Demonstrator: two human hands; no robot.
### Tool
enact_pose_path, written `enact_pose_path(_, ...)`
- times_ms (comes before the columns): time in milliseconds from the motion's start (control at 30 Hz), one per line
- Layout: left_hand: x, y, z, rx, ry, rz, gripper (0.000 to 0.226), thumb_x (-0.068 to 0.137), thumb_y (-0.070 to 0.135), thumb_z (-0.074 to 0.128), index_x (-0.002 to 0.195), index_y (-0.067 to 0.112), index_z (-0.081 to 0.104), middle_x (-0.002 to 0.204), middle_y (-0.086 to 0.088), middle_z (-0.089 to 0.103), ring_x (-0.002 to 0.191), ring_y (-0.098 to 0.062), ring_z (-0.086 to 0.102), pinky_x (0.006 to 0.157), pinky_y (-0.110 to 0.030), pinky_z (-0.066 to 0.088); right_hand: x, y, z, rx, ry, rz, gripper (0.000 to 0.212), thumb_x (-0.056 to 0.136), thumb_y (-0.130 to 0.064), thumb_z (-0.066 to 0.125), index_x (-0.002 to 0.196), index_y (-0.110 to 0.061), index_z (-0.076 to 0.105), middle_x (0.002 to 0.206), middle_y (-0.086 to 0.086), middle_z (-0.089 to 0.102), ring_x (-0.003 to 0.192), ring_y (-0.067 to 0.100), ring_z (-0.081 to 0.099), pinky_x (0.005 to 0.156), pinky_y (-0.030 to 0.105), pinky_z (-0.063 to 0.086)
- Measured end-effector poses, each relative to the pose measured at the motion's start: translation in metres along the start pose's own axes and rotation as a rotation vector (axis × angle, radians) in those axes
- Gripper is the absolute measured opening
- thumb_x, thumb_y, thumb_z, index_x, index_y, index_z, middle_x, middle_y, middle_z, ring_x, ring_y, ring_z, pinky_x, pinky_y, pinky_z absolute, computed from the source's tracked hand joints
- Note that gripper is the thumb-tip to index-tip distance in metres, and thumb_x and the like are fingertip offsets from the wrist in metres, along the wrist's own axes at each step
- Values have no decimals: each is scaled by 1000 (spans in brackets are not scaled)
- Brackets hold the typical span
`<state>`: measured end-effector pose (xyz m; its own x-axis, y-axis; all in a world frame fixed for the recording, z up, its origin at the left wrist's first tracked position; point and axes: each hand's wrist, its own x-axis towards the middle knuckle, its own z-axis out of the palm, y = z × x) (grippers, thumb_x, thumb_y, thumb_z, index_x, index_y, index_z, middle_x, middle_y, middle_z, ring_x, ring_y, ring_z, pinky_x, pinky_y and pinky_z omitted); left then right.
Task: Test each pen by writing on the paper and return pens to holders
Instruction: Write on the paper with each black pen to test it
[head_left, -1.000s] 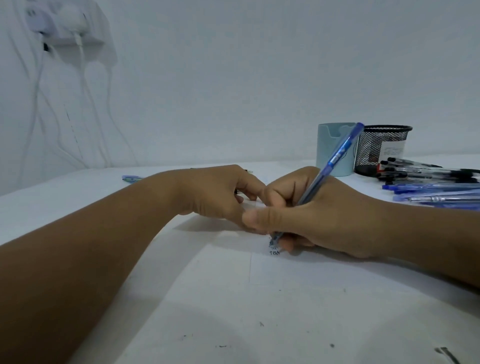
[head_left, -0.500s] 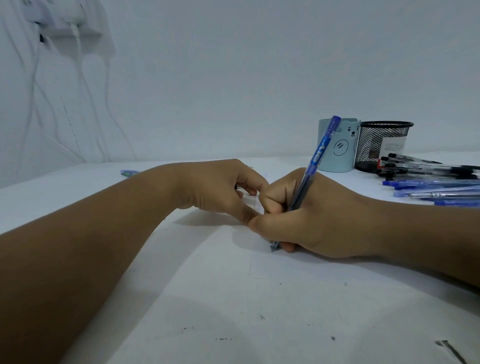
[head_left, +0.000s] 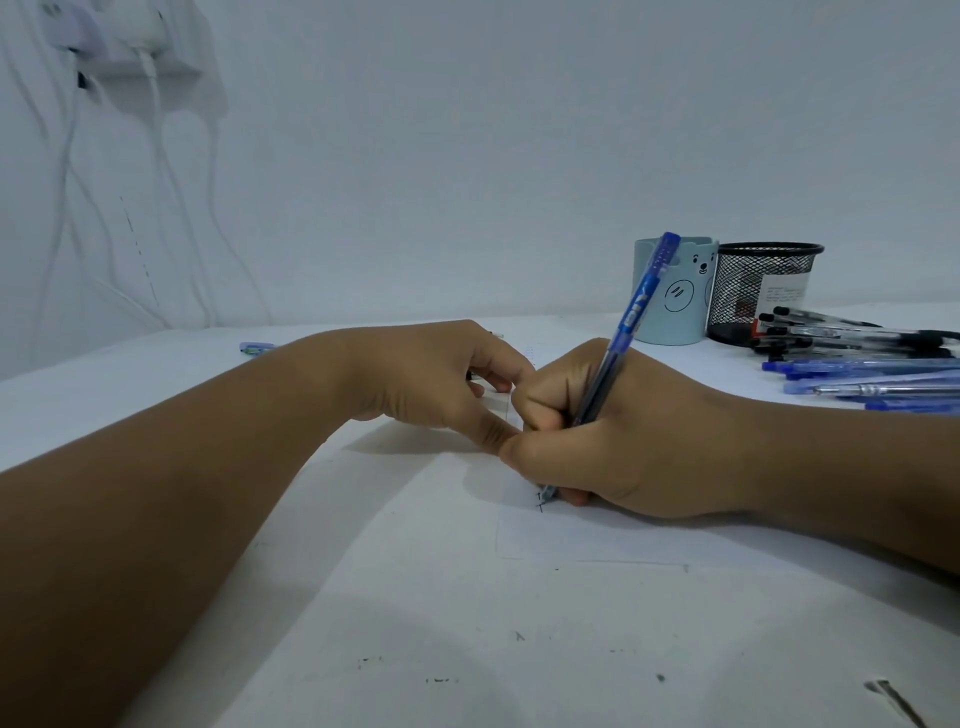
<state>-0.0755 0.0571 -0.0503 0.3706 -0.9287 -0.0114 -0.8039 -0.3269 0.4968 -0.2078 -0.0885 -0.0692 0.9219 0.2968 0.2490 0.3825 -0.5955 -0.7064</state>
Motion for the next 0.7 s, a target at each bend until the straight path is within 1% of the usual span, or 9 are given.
enact_pose_path(67, 0, 0, 0, -1, -1, 3, 28, 54, 53, 76, 81, 47, 72, 104, 23, 65, 114, -6, 60, 110, -42, 45, -1, 0, 0, 9, 1, 1, 39, 90, 14, 60, 56, 7, 41, 48, -23, 56, 55, -10, 60, 52, 8, 40)
enact_pose_path(133, 1, 0, 0, 1, 3, 3, 29, 54, 53, 76, 82, 47, 73, 105, 22, 65, 115, -7, 60, 110, -42, 45, -1, 1, -1, 11, 7, 13, 40, 90, 12, 60, 56, 6, 40, 46, -18, 54, 53, -7, 59, 52, 10, 41)
enact_pose_path(233, 1, -1, 0, 2, 4, 0, 31, 54, 53, 77, 84, 46, 73, 105, 21, 65, 114, -7, 60, 111, -41, 45, 0, 2, -1, -19, 12, 13, 42, 89, 10, 62, 55, 3, 37, 46, -16, 52, 45, 0, 51, 50, 13, 40)
enact_pose_path(367, 1, -1, 0, 4, 2, 4, 28, 54, 53, 76, 81, 46, 72, 102, 22, 64, 111, -7, 61, 110, -41, 46, 0, 2, 0, -21, -1, -2, 44, 89, 12, 60, 55, 1, 36, 50, -21, 55, 45, 1, 50, 50, 14, 40)
enact_pose_path(433, 1, -1, 0, 4, 6, 12, 28, 55, 53, 77, 82, 46, 72, 104, 20, 65, 113, -8, 61, 110, -42, 45, 0, 3, -1, -17, 0, 9, 44, 90, 12, 60, 55, 1, 36, 48, -19, 53, 44, 1, 49, 49, 14, 40)
enact_pose_path(567, 1, -1, 1, 3, 5, 11, 28, 56, 53, 78, 83, 47, 72, 109, 16, 65, 116, -10, 61, 110, -43, 45, 1, 4, -3, -40, 11, -7, 42, 89, 11, 61, 55, 5, 36, 47, -16, 50, 48, -1, 53, 50, 11, 37)
enact_pose_path(700, 1, -2, 0, 3, 11, 4, 30, 55, 54, 77, 84, 47, 72, 108, 17, 66, 115, -9, 61, 110, -43, 45, 2, 5, -2, -17, -2, 2, 46, 90, 9, 62, 54, -2, 36, 46, -12, 44, 46, 2, 51, 49, 13, 40)
